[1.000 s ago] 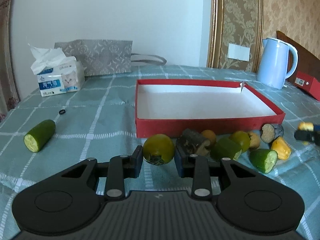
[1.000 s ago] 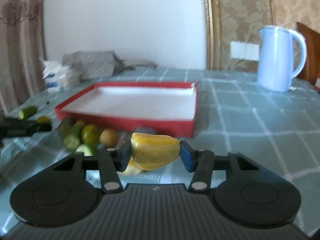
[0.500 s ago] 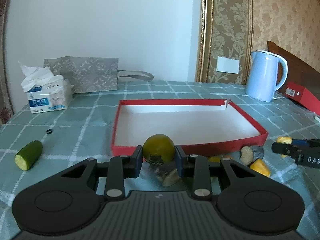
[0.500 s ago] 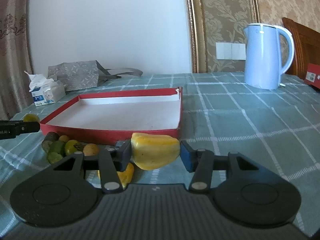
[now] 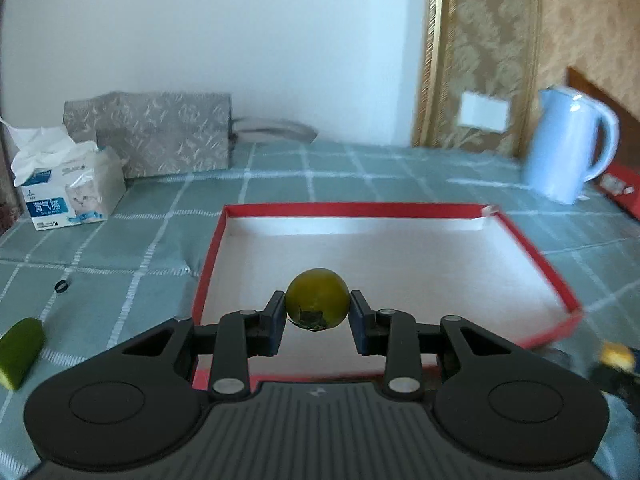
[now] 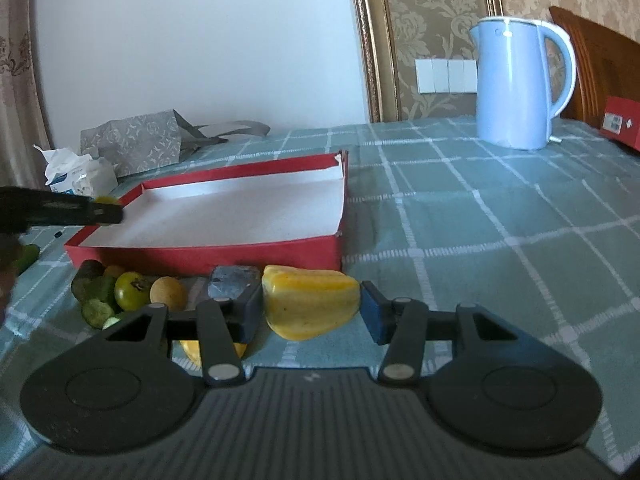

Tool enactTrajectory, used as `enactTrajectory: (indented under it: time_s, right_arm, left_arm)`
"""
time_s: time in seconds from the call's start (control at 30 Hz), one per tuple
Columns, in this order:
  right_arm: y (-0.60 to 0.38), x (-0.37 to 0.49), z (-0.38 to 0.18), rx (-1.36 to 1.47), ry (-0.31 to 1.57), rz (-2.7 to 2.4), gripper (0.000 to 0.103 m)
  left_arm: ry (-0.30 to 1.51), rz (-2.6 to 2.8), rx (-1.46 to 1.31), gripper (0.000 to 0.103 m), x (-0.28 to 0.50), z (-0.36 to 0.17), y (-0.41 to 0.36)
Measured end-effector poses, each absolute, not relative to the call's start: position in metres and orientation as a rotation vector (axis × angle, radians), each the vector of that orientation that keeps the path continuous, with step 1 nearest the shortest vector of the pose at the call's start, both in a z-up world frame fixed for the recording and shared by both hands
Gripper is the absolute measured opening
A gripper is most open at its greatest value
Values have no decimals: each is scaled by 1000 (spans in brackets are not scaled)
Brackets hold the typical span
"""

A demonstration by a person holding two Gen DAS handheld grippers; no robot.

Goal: Organize fruits
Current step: 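Carry the tomato over the red tray while the right gripper grasps a yellow jackfruit piece, then open the left gripper to drop the tomato into the red tray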

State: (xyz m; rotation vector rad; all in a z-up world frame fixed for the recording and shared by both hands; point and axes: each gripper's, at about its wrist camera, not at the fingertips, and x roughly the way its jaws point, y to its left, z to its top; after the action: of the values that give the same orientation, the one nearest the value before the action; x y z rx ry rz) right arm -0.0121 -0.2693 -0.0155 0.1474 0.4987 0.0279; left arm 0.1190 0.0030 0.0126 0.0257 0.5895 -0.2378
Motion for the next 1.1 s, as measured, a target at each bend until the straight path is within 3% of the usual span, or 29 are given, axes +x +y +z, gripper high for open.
enactTrajectory:
  time_s: [0.33, 0.7, 0.8, 0.87, 0.93, 1.1]
  right_arm:
    - [-266, -7, -18, 145, 516, 51, 49]
    - [-262, -5, -21, 129, 538, 59, 49]
    - [-262, -3, -22, 128, 549, 58, 49]
    - [-262, -3, -21, 126, 546, 53, 49]
    - [-262, -3, -21, 125, 547, 50, 49]
    - [-262, -3, -21, 126, 549, 53, 49]
  left_arm:
    - [693, -203, 18, 32, 175, -9, -13]
    - [657, -161, 67, 34, 188, -10, -22]
    - [668, -143, 85, 44, 189, -10, -23]
    - [665, -148, 62, 62, 189, -9, -19]
    - [638, -139, 30, 73, 184, -7, -13]
    - [552, -94, 39, 79, 161, -2, -6]
